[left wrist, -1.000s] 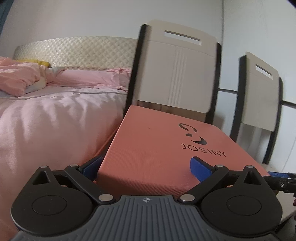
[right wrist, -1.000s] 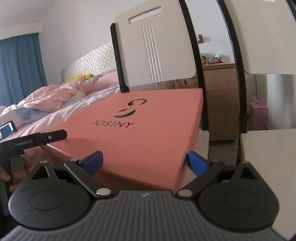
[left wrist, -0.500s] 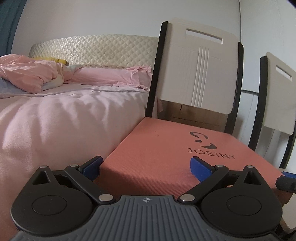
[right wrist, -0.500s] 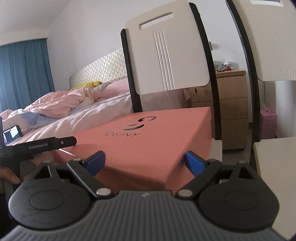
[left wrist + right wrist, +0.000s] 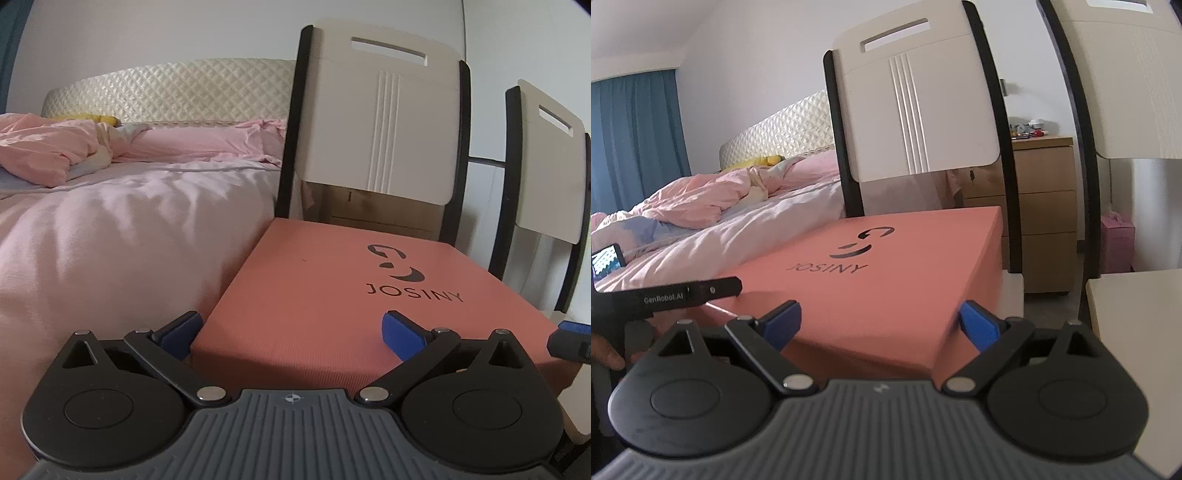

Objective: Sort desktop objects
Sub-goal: 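Press the lid down onto the box rim with both grippers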

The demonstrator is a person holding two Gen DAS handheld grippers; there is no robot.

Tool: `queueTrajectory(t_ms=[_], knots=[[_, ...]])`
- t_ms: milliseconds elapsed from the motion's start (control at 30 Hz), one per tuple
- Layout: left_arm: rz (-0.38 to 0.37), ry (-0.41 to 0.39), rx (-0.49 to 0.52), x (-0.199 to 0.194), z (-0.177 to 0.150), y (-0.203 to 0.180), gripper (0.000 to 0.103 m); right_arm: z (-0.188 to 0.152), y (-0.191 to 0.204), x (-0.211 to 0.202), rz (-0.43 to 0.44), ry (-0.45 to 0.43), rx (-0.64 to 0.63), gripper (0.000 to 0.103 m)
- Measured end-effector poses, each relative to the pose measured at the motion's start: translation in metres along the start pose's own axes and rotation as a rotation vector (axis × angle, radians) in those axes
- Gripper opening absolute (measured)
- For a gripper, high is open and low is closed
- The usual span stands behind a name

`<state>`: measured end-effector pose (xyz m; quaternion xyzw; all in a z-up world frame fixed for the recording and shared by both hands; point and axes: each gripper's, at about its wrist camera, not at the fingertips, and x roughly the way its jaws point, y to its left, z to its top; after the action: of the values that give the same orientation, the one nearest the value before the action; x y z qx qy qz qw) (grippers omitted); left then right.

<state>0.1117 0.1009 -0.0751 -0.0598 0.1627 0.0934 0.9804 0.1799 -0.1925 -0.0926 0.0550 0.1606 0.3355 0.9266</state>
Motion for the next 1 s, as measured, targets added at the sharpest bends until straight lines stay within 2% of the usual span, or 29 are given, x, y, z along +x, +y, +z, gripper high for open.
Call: queueTrajectory(t_ms=[133, 167, 200, 233, 333, 400, 467, 500, 633, 733, 800, 933, 1000], knots=[[-0.021, 0.009, 0.014, 0.004, 0.0, -0.003, 0.103, 0.001, -0.001, -0.003, 0.01, -0.011, -0.002, 0.093], [-0.038, 0.013, 0.017, 0.006, 0.0, -0.003, 0.103, 0.001, -0.001, -0.004, 0.014, -0.014, -0.003, 0.087], [-0.064, 0.016, 0.022, 0.007, -0.001, -0.004, 0.103, 0.002, 0.002, -0.004, 0.067, -0.004, -0.014, 0.082], [-0.087, 0.019, 0.027, 0.008, -0.001, -0.006, 0.103, 0.001, 0.007, -0.003, 0.06, -0.001, -0.044, 0.08], [-0.115, 0.021, 0.037, 0.011, -0.001, -0.009, 0.103, 0.001, 0.014, -0.007, 0.049, -0.022, -0.074, 0.081], [-0.117, 0.023, 0.032, 0.012, -0.001, -0.009, 0.103, 0.004, 0.009, -0.012, -0.008, -0.066, -0.058, 0.085], [-0.119, 0.03, 0.02, 0.013, -0.001, -0.008, 0.103, 0.007, 0.001, -0.016, -0.077, -0.098, -0.031, 0.095], [-0.118, 0.032, 0.015, 0.014, -0.001, -0.008, 0.103, 0.01, -0.007, -0.014, -0.118, -0.099, -0.006, 0.095], [-0.105, 0.03, 0.011, 0.014, -0.001, -0.011, 0.103, 0.021, -0.038, 0.005, -0.107, -0.052, 0.106, 0.097], [-0.101, 0.031, 0.003, 0.015, -0.001, -0.012, 0.103, 0.025, -0.053, 0.032, -0.086, 0.009, 0.131, 0.097], [-0.106, 0.025, 0.009, 0.017, -0.001, -0.011, 0.103, 0.024, -0.066, 0.05, -0.075, 0.066, 0.194, 0.097], [-0.109, 0.029, 0.01, 0.021, 0.001, -0.011, 0.103, 0.012, -0.091, 0.062, -0.014, 0.115, 0.359, 0.097], [-0.11, 0.033, 0.008, 0.023, 0.001, -0.01, 0.103, 0.007, -0.099, 0.064, 0.025, 0.129, 0.42, 0.093]])
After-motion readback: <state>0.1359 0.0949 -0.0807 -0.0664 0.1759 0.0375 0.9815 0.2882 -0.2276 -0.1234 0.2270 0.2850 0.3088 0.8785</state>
